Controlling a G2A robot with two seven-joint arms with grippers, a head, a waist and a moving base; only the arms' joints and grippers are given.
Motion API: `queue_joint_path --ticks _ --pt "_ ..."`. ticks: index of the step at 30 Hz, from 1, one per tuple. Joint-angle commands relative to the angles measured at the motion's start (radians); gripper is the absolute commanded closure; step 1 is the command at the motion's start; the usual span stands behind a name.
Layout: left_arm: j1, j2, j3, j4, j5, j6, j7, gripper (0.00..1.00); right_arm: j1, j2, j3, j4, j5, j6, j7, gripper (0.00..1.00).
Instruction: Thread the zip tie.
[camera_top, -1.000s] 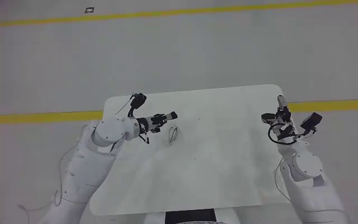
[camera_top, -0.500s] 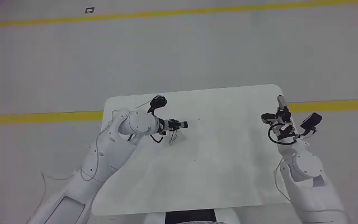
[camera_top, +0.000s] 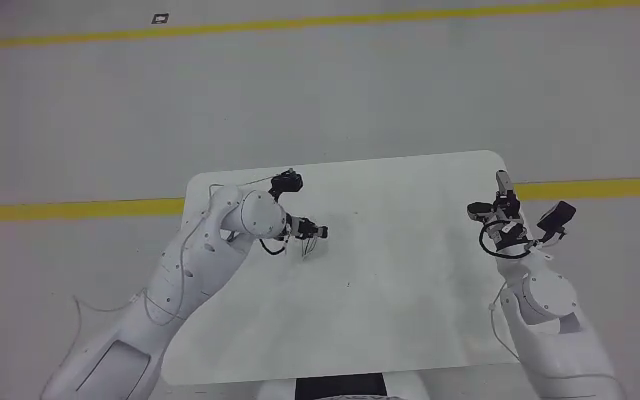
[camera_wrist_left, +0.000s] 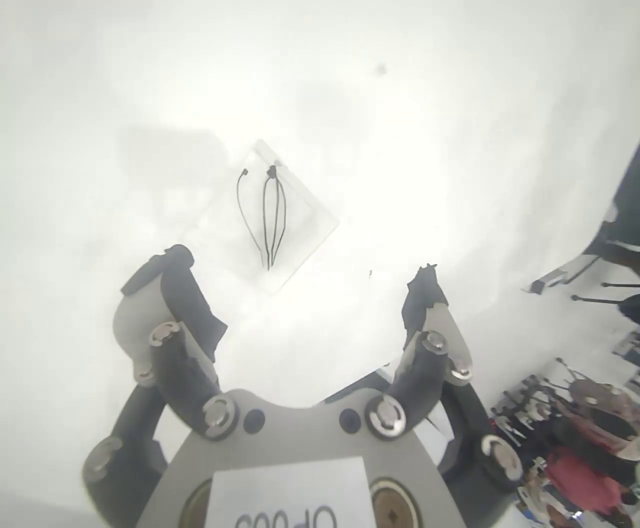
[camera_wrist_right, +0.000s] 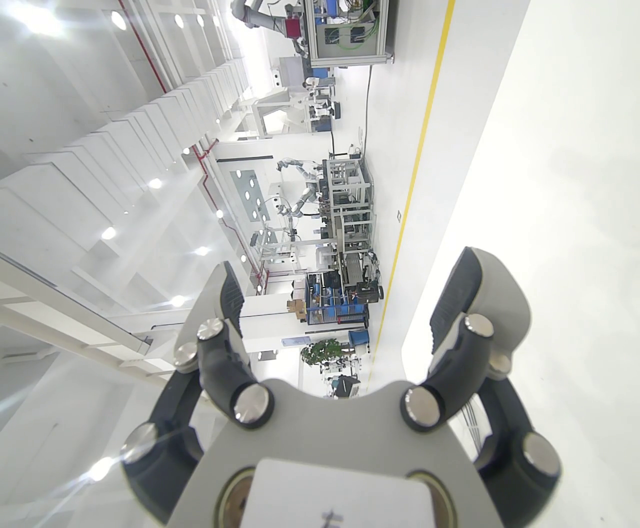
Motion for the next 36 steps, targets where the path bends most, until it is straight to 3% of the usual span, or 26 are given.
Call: queue_joint_path --ticks 1,4,16,19,25,28,36 --pt "-0.010 -0.008 0.001 0.001 0.027 0.000 -0.030 0.00 0.000 0.000 0.000 0.000 0.000 0.000 0.000 0.00" --pt "-0.026 -0.026 0.017 0.008 0.089 0.000 -0.100 0.00 0.000 0.000 0.000 0.000 0.000 0.000 0.000 0.00" --pt "-0.027 -0.028 0.019 0.006 0.101 0.000 -0.100 0.00 0.000 0.000 0.000 0.000 0.000 0.000 0.000 0.00" --pt "-0.033 -0.033 0.056 0.012 0.145 0.000 -0.102 0.00 0.000 0.000 0.000 0.000 0.000 0.000 0.000 0.00" --pt "-0.068 -0.067 0.136 0.075 0.189 0.000 -0.110 0.00 0.000 0.000 0.000 0.000 0.000 0.000 0.000 0.00" --pt "-0.086 -0.090 0.150 0.132 0.219 0.000 -0.110 0.00 0.000 0.000 0.000 0.000 0.000 0.000 0.000 0.00" --pt "-0.088 -0.092 0.149 0.135 0.224 0.000 -0.110 0.00 0.000 0.000 0.000 0.000 0.000 0.000 0.000 0.00"
